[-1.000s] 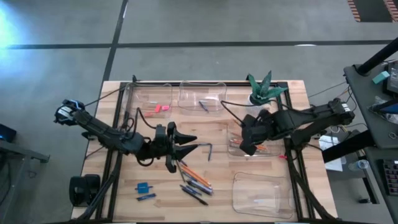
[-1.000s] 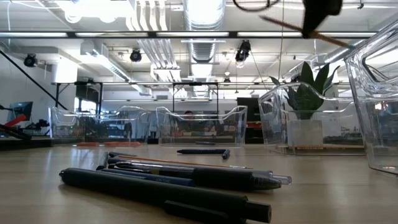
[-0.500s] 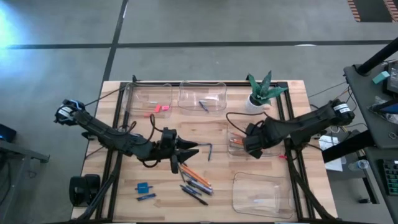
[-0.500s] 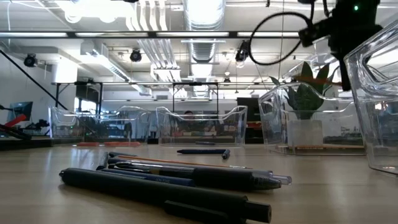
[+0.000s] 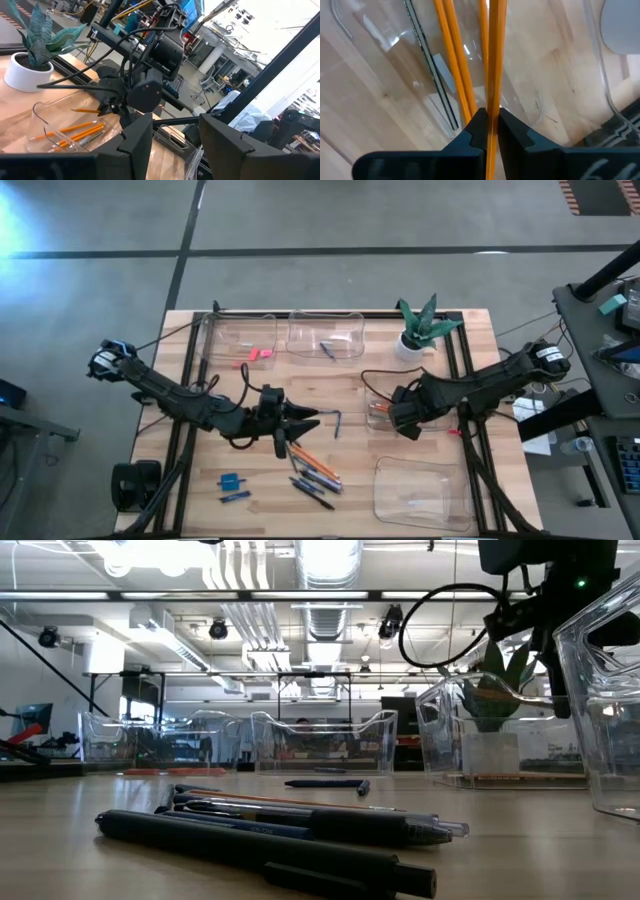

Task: Sort crayons/erasers/pens/pencils in bins
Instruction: Put the orange pencil into the middle transparent bin

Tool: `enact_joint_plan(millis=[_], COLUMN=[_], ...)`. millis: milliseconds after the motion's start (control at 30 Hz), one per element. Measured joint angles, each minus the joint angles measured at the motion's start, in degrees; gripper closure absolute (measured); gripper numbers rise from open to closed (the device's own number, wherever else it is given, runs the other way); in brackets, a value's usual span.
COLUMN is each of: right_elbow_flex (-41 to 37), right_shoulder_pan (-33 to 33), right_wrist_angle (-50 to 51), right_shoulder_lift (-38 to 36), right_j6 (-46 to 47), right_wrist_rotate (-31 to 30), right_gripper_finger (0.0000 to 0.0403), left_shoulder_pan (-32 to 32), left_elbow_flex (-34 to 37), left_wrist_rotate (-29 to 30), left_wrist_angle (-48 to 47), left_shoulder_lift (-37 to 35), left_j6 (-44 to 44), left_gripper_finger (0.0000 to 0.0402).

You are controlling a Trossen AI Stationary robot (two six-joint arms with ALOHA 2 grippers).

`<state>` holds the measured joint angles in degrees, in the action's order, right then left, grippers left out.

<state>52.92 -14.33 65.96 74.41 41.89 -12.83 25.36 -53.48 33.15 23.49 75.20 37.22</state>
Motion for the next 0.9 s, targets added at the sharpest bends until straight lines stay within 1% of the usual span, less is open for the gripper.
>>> enact_joint_plan(millis=[267, 400, 667, 767, 900], right_elbow_flex=[-2.9, -4.1, -4.5, -4.5, -4.5], right_shoulder_pan=[0.0, 0.0, 0.0, 0.0, 0.0], right_wrist_angle=[-4.6, -5.3, -7.1, -9.0, -10.1], right_shoulder_lift=[0.0, 0.0, 0.0, 0.0, 0.0], right_j6=[0.0, 0.3, 1.6, 1.6, 1.5], right_wrist_rotate=[0.0, 0.0, -0.2, -0.2, -0.2], right_gripper_finger=[0.0385, 0.0385, 0.0385, 0.0377, 0.0357], left_shoulder_pan=[0.0, 0.0, 0.0, 0.0, 0.0], left_elbow_flex=[0.0, 0.0, 0.0, 0.0, 0.0], left_wrist_rotate=[0.0, 0.0, 0.1, 0.1, 0.1], left_wrist_angle=[0.0, 0.0, 0.0, 0.0, 0.0], left_shoulder_lift=[0.0, 0.0, 0.0, 0.0, 0.0], left_j6=[0.0, 0.0, -0.1, -0.1, -0.1], left_gripper_finger=[0.0253, 0.0253, 0.0253, 0.0253, 0.0253])
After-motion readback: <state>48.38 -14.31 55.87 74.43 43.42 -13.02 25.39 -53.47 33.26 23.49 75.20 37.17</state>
